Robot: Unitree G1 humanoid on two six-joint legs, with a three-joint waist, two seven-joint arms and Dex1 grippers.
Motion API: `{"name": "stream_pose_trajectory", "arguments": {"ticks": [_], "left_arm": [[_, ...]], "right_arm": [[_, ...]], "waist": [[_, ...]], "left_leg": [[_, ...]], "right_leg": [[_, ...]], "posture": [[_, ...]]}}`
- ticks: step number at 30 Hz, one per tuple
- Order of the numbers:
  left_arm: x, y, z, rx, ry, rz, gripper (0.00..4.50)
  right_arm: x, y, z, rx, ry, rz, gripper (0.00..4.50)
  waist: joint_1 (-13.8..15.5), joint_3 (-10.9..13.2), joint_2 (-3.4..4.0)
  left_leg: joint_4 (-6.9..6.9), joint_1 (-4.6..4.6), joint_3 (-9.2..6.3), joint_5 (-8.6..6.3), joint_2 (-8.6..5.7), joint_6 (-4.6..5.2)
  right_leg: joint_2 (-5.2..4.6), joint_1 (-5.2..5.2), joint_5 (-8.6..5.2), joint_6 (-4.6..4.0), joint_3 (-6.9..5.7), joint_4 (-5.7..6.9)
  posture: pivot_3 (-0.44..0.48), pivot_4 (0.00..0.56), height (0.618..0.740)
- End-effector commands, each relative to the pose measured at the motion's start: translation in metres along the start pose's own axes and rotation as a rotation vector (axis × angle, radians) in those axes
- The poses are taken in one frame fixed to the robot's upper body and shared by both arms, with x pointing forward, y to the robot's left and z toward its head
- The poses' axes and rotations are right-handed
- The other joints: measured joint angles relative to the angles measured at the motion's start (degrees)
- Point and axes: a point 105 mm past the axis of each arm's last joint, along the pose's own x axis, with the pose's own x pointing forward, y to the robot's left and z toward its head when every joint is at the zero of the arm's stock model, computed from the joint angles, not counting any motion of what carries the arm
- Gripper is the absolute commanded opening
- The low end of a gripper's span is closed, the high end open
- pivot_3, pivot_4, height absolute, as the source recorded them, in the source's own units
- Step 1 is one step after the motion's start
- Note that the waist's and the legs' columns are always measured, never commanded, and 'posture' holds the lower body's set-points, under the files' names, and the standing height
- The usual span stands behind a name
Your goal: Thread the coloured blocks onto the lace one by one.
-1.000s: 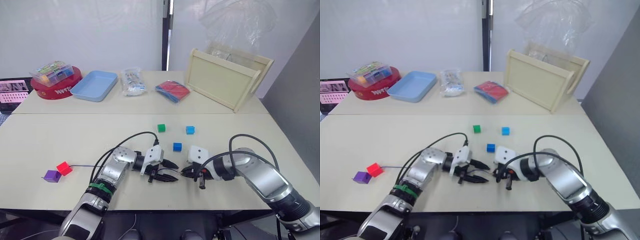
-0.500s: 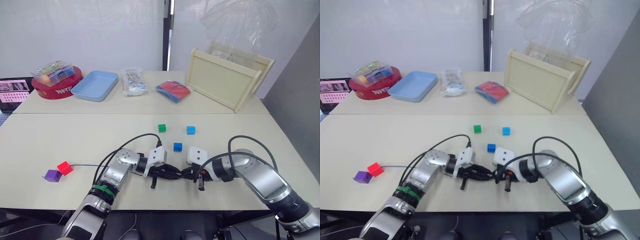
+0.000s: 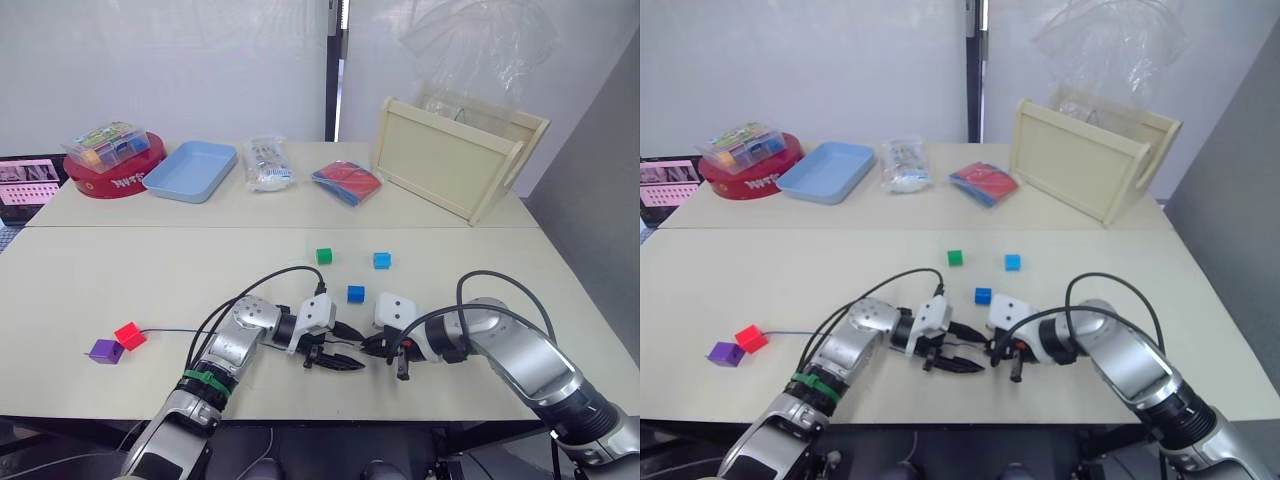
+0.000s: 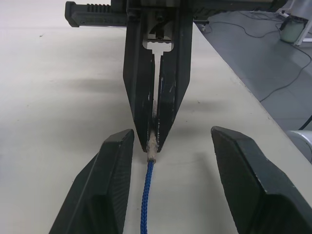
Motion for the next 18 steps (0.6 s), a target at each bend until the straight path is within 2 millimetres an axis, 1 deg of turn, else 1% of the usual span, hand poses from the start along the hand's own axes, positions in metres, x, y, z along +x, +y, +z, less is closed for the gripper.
{"name": "stream_pose_trajectory", "arguments": {"ticks": [1, 4, 10, 18], "left_arm": [[-0.0056, 0.0017, 0.0077, 0.028, -0.027, 0.029, 2.47], [-0.0065, -0.0014, 0.0047, 0.013, -0.021, 0.021, 2.47], [-0.0010, -0.0045, 0.0006, 0.016, -0.005, 0.005, 2.47], [0.0018, -0.0029, 0.0044, 0.012, -0.028, 0.008, 2.47]], "right_arm": [[-0.0022, 0.0015, 0.0048, -0.023, -0.008, -0.005, 0.00], [-0.0025, 0.0014, 0.0045, -0.021, -0.007, -0.006, 0.00], [-0.0015, 0.0014, 0.0062, -0.022, -0.011, -0.004, 0.00], [-0.0014, 0.0016, 0.0055, -0.020, -0.008, -0.004, 0.00]], "waist": [[0.02, 0.00, 0.00], [0.03, 0.00, 0.00], [0.09, 0.00, 0.00], [0.08, 0.00, 0.00]], "left_leg": [[0.00, 0.00, 0.00, 0.00, 0.00, 0.00], [0.00, 0.00, 0.00, 0.00, 0.00, 0.00], [0.00, 0.00, 0.00, 0.00, 0.00, 0.00], [0.00, 0.00, 0.00, 0.00, 0.00, 0.00]], "right_leg": [[0.00, 0.00, 0.00, 0.00, 0.00, 0.00], [0.00, 0.00, 0.00, 0.00, 0.00, 0.00], [-0.01, 0.00, 0.00, 0.00, 0.00, -0.01], [-0.01, 0.01, 0.00, 0.00, 0.00, 0.00]], "posture": [[0.000, 0.150, 0.740], [0.000, 0.150, 0.740], [0.000, 0.150, 0.740], [0.000, 0.150, 0.740]]}}
